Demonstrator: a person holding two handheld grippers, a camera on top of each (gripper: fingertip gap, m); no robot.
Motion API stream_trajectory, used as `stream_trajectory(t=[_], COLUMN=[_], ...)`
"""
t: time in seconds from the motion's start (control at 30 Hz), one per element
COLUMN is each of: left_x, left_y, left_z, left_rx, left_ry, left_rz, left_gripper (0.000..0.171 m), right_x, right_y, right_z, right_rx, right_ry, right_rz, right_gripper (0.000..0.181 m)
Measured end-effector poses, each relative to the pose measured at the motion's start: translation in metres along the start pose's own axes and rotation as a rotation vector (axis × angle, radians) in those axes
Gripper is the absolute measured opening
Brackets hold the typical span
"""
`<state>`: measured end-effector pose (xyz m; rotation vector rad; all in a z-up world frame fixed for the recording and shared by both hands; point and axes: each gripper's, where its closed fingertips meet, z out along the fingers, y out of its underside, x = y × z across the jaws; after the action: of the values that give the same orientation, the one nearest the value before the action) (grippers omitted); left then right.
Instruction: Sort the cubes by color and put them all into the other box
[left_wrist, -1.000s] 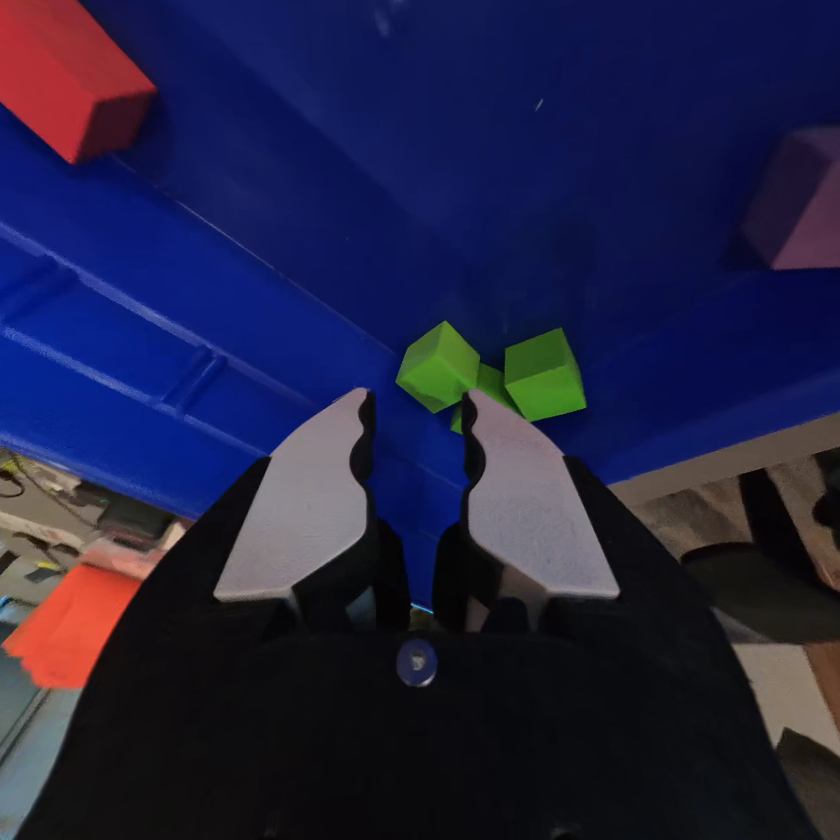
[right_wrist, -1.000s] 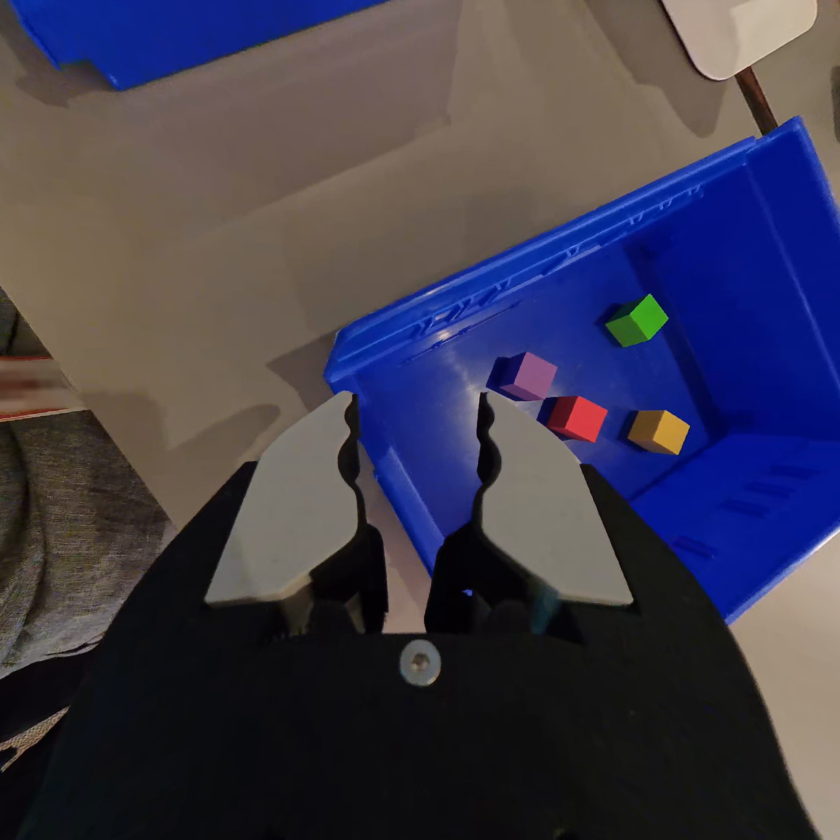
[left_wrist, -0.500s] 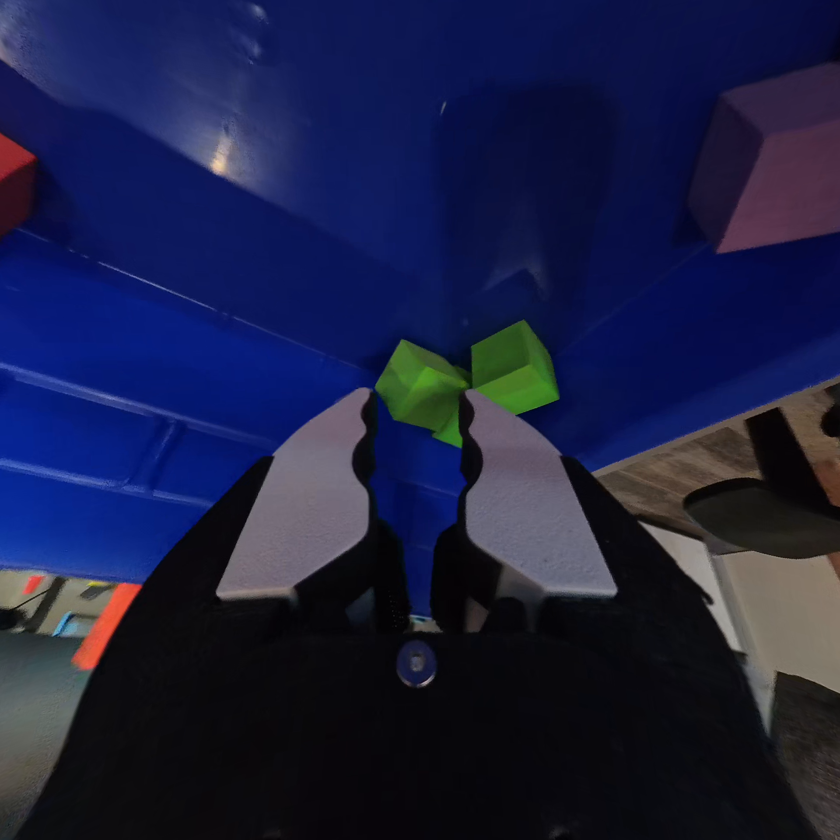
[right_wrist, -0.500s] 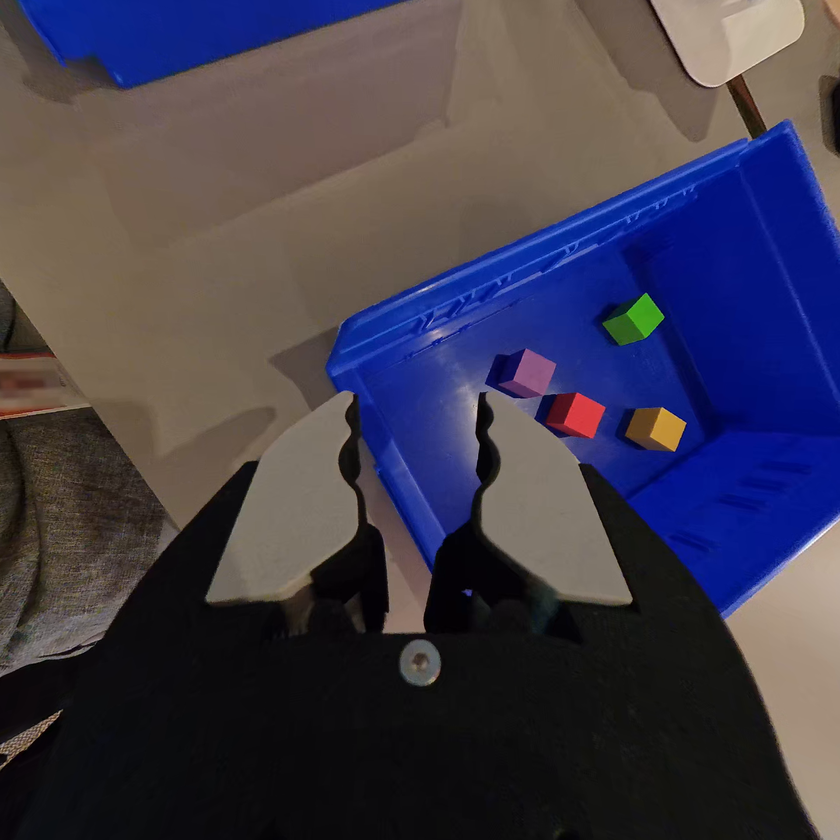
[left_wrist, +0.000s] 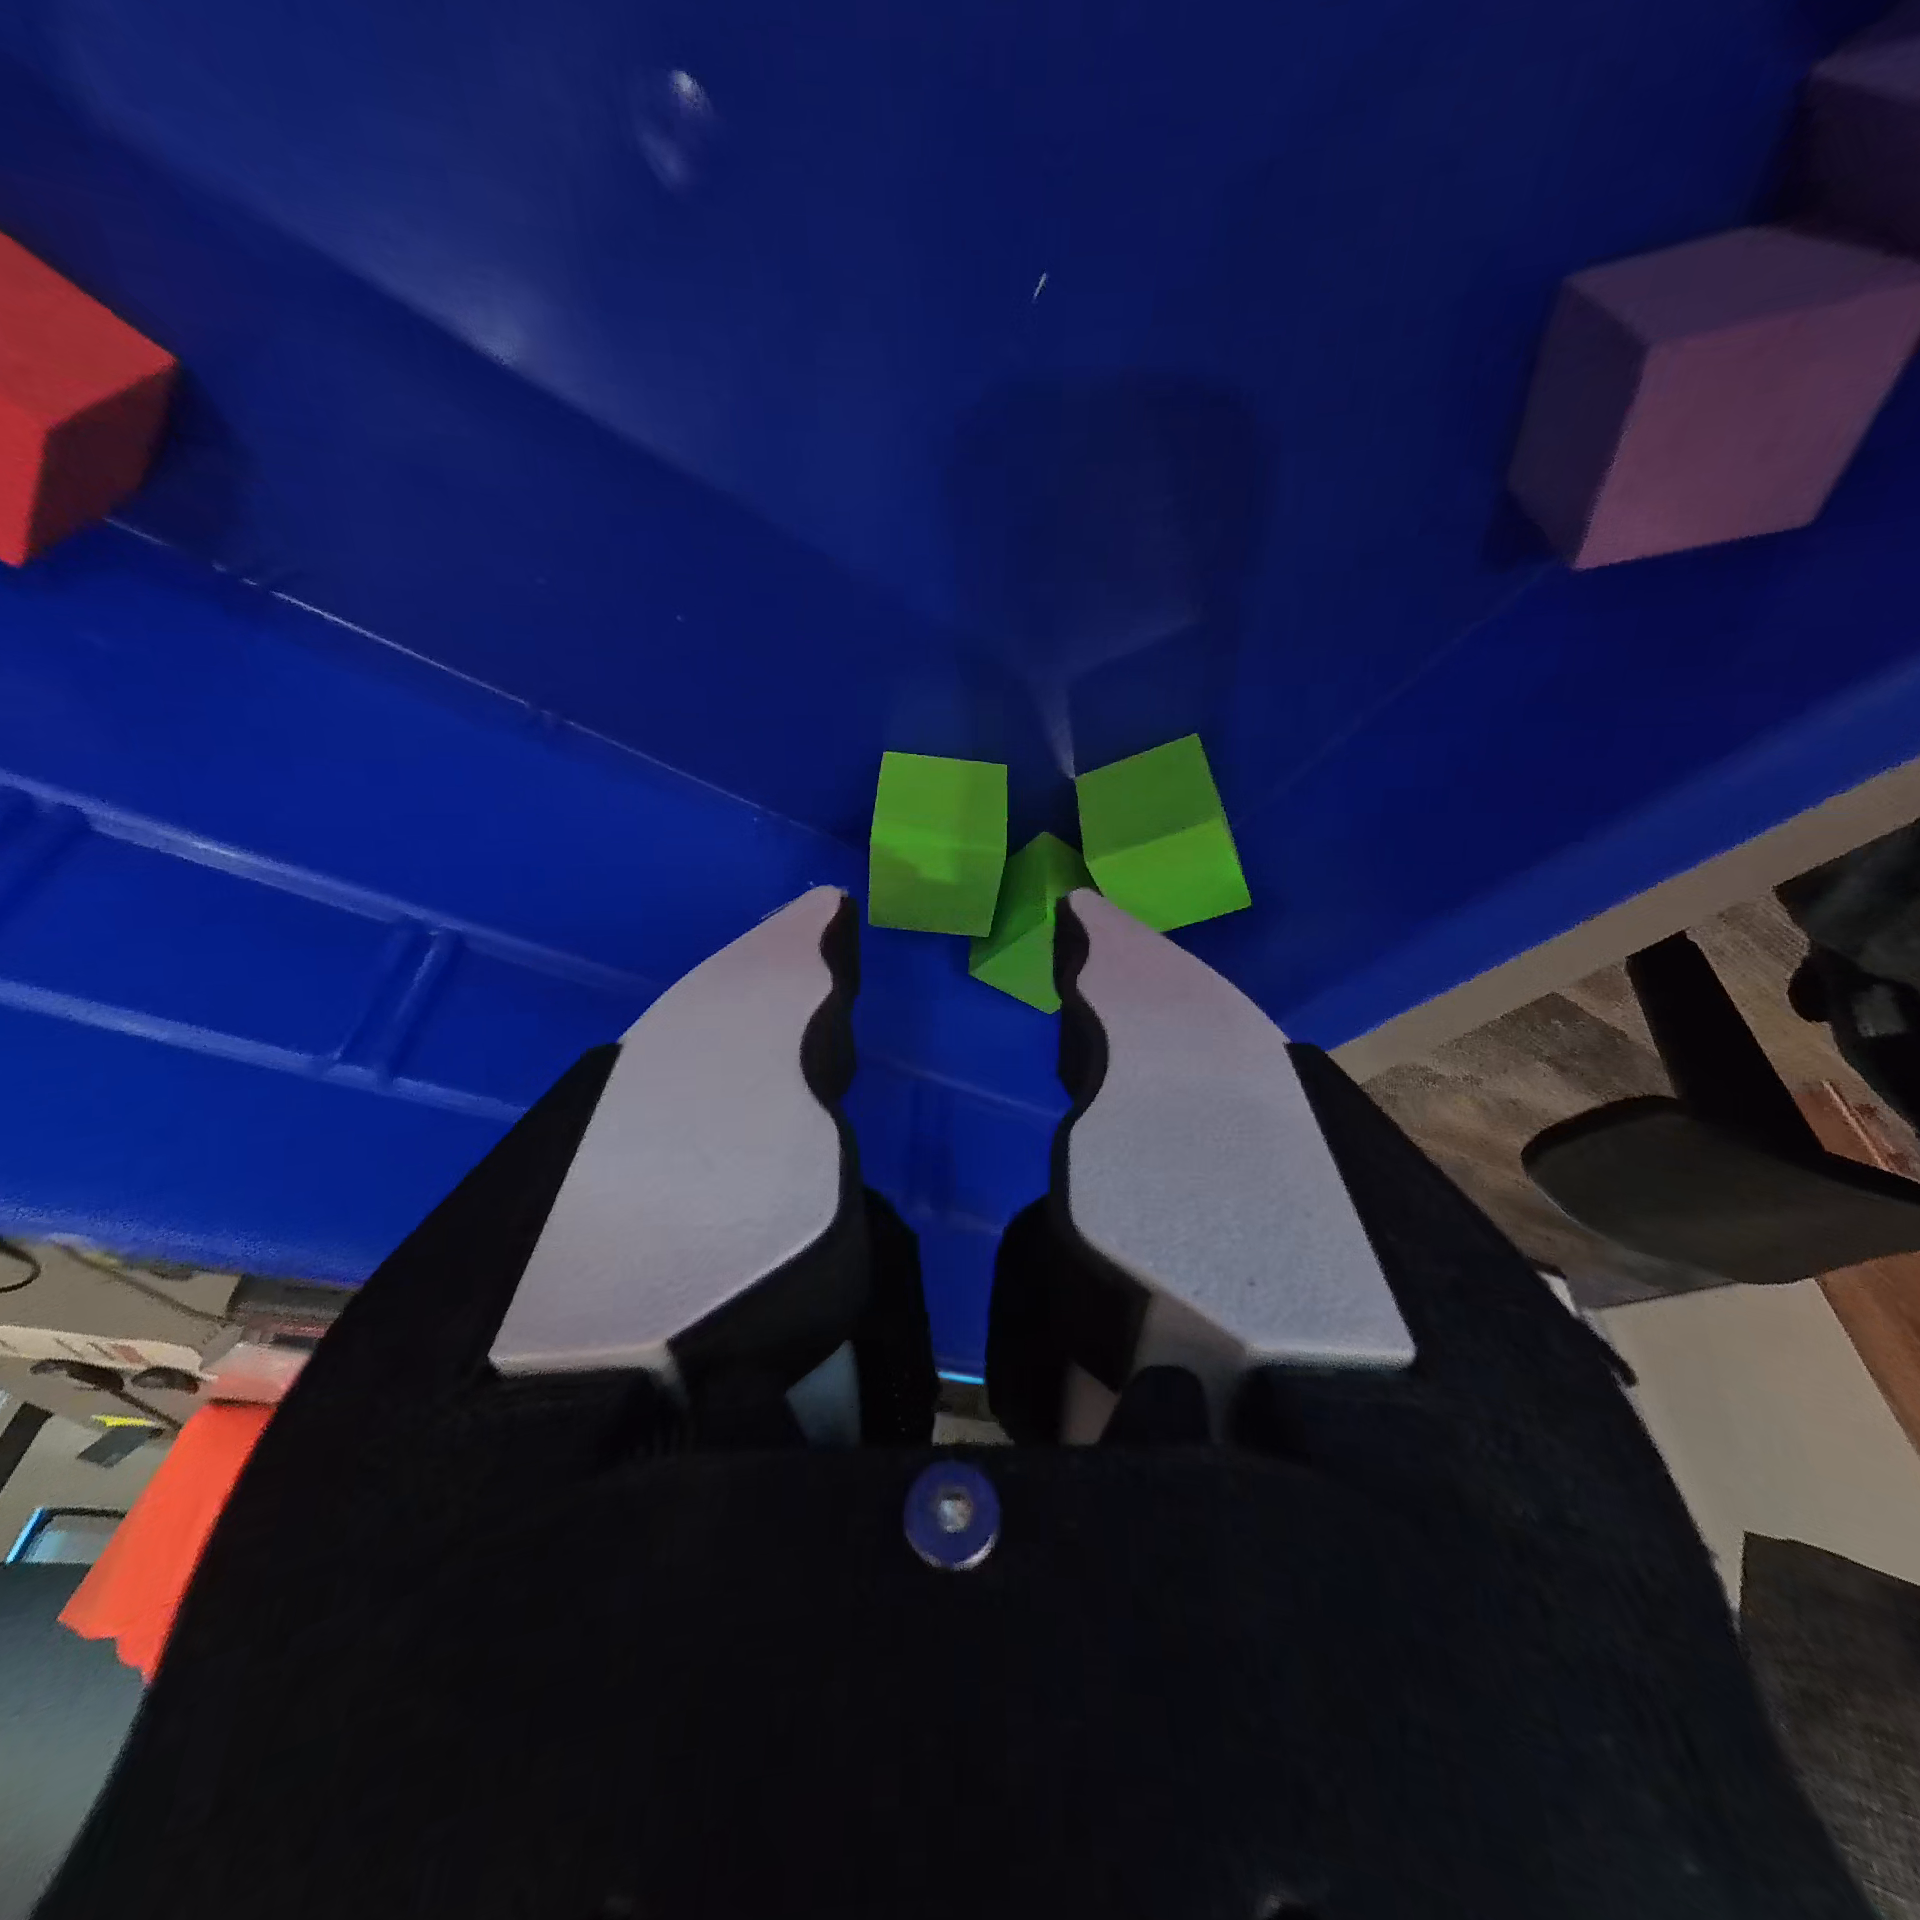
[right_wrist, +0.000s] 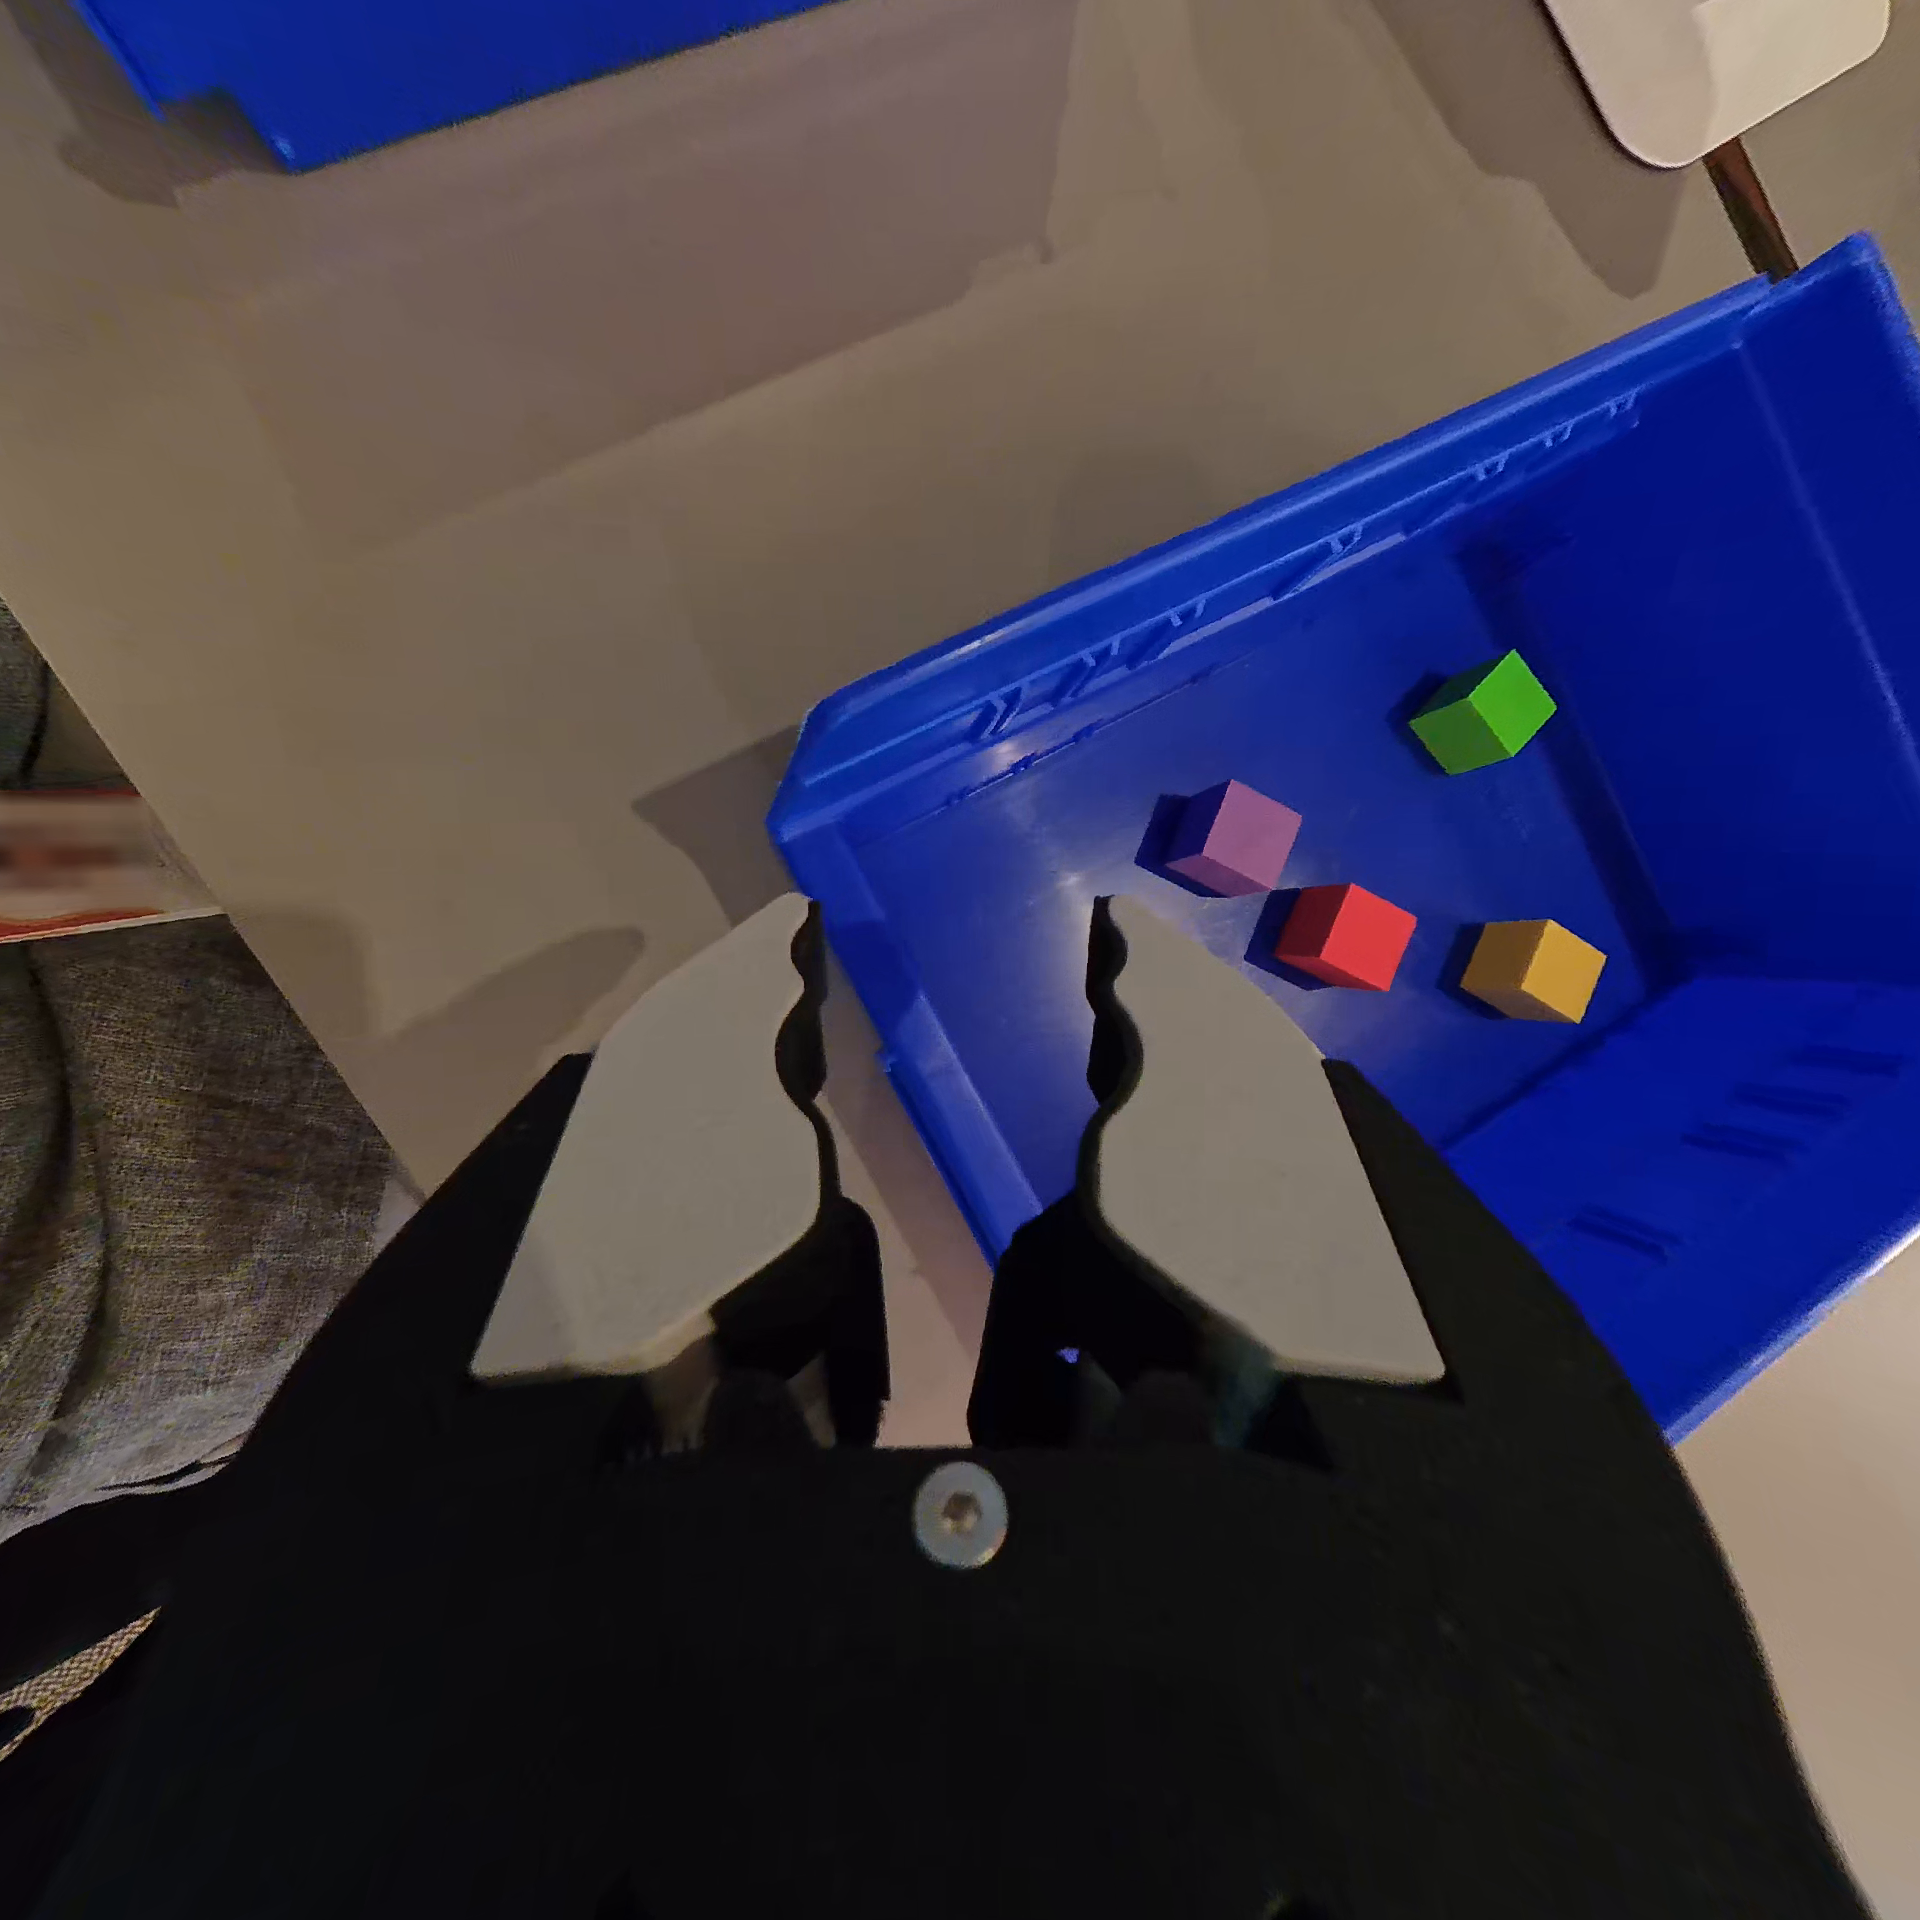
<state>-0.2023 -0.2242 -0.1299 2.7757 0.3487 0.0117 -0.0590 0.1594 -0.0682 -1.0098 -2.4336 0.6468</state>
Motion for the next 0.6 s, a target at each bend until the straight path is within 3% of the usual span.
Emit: stream_trajectory(t=[0.17, 0.27, 0.4, 0.5, 0.6], left_x=[-0.003, -0.004, -0.013, -0.012, 0.009], left_y=[0.001, 0.001, -0.002, -0.013, -0.034], left_z=[0.014, 0.02, 0.014, -0.003, -0.034], left_rx=[-0.001, 0.001, 0.043, 0.169, 0.42], left_ry=[0.002, 0.008, -0.055, -0.018, 0.209], left_rz=[-0.022, -0.021, -0.037, -0.081, -0.122], left_gripper=[0.038, 0.029, 0.027, 0.027, 0.028], right_x=[0.0, 0.0, 0.0, -0.004, -0.014], right_y=[0.0, 0.002, 0.002, -0.001, -0.017], right_z=[-0.003, -0.005, -0.006, -0.006, -0.003], right_rx=[0.006, 0.006, 0.01, 0.021, 0.085], right_ry=[0.004, 0.006, 0.015, 0.01, 0.0], right_rz=[-0.005, -0.004, -0.006, -0.011, -0.048], right_gripper=[0.048, 0.048, 0.048, 0.047, 0.046])
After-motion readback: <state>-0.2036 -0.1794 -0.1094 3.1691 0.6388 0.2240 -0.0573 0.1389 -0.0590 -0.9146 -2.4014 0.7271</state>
